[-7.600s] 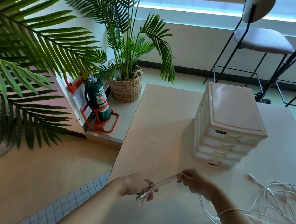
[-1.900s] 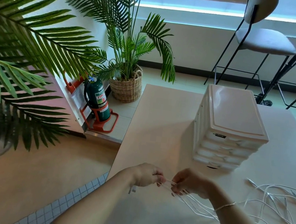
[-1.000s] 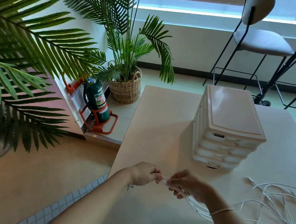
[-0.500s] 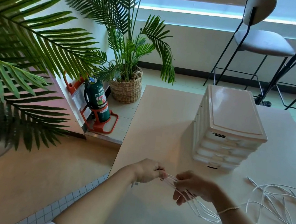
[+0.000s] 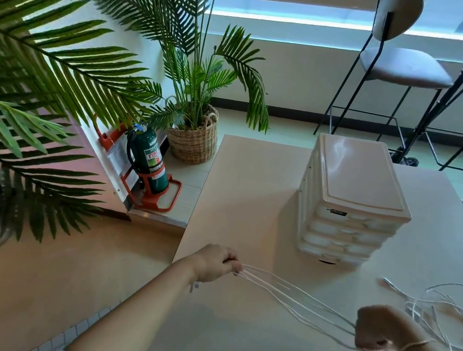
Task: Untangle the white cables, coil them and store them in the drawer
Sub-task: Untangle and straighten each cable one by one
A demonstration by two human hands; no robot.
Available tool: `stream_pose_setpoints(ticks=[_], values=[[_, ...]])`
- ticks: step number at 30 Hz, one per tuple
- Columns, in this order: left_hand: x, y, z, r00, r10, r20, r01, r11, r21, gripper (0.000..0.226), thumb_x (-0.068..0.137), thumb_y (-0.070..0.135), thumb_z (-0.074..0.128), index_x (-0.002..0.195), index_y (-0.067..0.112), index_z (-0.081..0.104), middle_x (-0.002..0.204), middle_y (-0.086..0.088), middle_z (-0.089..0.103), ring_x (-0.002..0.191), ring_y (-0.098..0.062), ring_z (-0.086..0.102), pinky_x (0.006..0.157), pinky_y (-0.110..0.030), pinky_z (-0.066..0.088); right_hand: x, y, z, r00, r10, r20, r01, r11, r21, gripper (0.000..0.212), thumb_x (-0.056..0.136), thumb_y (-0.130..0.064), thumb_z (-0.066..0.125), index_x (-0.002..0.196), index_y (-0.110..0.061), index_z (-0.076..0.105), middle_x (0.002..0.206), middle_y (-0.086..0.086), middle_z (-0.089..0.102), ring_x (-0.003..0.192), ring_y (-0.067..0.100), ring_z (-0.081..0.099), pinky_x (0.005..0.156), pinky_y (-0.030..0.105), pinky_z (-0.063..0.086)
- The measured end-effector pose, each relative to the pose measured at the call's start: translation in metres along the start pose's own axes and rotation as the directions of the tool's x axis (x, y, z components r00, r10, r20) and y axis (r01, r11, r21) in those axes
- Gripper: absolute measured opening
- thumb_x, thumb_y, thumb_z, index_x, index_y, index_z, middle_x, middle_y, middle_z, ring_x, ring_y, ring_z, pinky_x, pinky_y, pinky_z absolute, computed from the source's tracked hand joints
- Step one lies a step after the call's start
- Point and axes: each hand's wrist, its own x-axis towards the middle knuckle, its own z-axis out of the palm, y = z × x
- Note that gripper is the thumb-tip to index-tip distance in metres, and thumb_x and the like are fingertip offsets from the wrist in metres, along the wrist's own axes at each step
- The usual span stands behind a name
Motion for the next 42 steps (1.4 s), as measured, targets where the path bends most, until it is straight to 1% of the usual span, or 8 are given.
stream_pose_setpoints(ticks=[3,5,7,10,19,27,31,42], values=[[0.004,0.009,0.003,1.000,0.024,0.008,-0.024,0.999,0.034,0.025,0.096,0.027,0.049,0.103,0.010,0.067,0.089,-0.009,0.062,0.073,-0.015,0.048,0.043,-0.004,0.032,0.000,-0.017,-0.003,0.990,-0.096,-0.102,0.073,0.977,-0.202,0.011,0.080,-0.009,0.057,0.084,-0.006,0.067,0.052,-0.004,0.067,0.039,0.001,0.055,0.051,0.021,0.038],[0.005,0.014,0.005,0.999,0.040,0.021,-0.041,0.998,0.049,0.026,0.096,0.026,0.050,0.104,0.009,0.066,0.084,-0.009,0.062,0.067,-0.015,0.046,0.043,-0.005,0.031,0.003,-0.040,-0.008,0.943,-0.230,-0.239,0.273,0.948,0.163,0.030,0.079,-0.002,0.057,0.108,-0.009,0.057,0.044,-0.008,0.058,0.040,-0.001,0.049,0.055,0.021,0.038],[0.005,0.016,0.008,0.998,0.053,0.033,-0.056,0.996,0.066,0.026,0.096,0.027,0.050,0.104,0.009,0.067,0.093,-0.012,0.064,0.075,-0.014,0.046,0.051,-0.006,0.030,-0.002,-0.069,-0.014,0.843,-0.340,-0.416,0.533,0.630,0.566,0.042,0.084,0.007,0.052,0.125,-0.002,0.048,0.076,-0.001,0.060,0.064,0.005,0.051,0.062,0.015,0.040],[0.005,0.018,0.013,0.997,0.054,0.056,-0.057,0.996,0.066,0.028,0.095,0.030,0.050,0.104,0.009,0.066,0.094,-0.009,0.062,0.085,-0.019,0.050,0.062,-0.017,0.034,-0.025,-0.106,-0.018,0.701,-0.480,-0.528,0.710,0.404,0.576,0.012,0.092,-0.009,0.053,0.091,-0.007,0.065,0.079,0.001,0.060,0.073,0.007,0.052,0.061,0.005,0.039],[0.001,0.008,0.009,1.000,0.028,0.008,-0.028,0.998,0.053,0.028,0.097,0.029,0.048,0.105,0.008,0.065,0.084,-0.004,0.053,0.078,-0.016,0.044,0.054,-0.011,0.029,-0.013,-0.114,-0.015,0.730,-0.436,-0.526,0.681,0.404,0.611,0.037,0.100,-0.024,0.039,0.071,-0.012,0.058,0.046,-0.003,0.042,0.031,0.005,0.029,0.035,0.017,0.022],[-0.002,0.012,0.011,1.000,-0.005,0.004,0.005,0.999,-0.045,0.028,0.096,0.029,0.049,0.099,0.009,0.068,0.064,0.006,0.042,0.053,-0.006,0.038,0.044,-0.010,0.034,-0.010,-0.113,-0.012,0.694,-0.214,-0.688,0.684,0.495,0.536,0.040,0.099,-0.032,0.040,0.065,-0.019,0.056,0.056,-0.005,0.043,0.042,0.005,0.032,0.041,0.015,0.023],[0.001,0.004,0.002,1.000,-0.024,-0.020,0.025,0.999,0.044,0.027,0.097,0.027,0.048,0.102,0.008,0.066,0.079,-0.004,0.056,0.068,-0.013,0.045,0.047,-0.007,0.030,-0.019,-0.118,0.005,0.696,-0.396,-0.599,0.698,0.570,0.433,0.039,0.100,-0.028,0.037,0.064,-0.022,0.052,0.058,-0.006,0.040,0.035,0.000,0.033,0.040,0.012,0.025],[-0.007,0.012,0.009,0.990,-0.067,0.122,0.047,0.986,0.163,0.033,0.101,0.028,0.038,0.110,0.010,0.063,0.112,-0.011,0.062,0.085,-0.021,0.053,0.064,-0.019,0.033,-0.010,-0.101,-0.012,0.654,-0.302,-0.694,0.708,0.568,0.419,0.032,0.095,-0.020,0.048,0.064,-0.022,0.056,0.060,-0.006,0.043,0.042,0.001,0.034,0.043,0.014,0.025]])
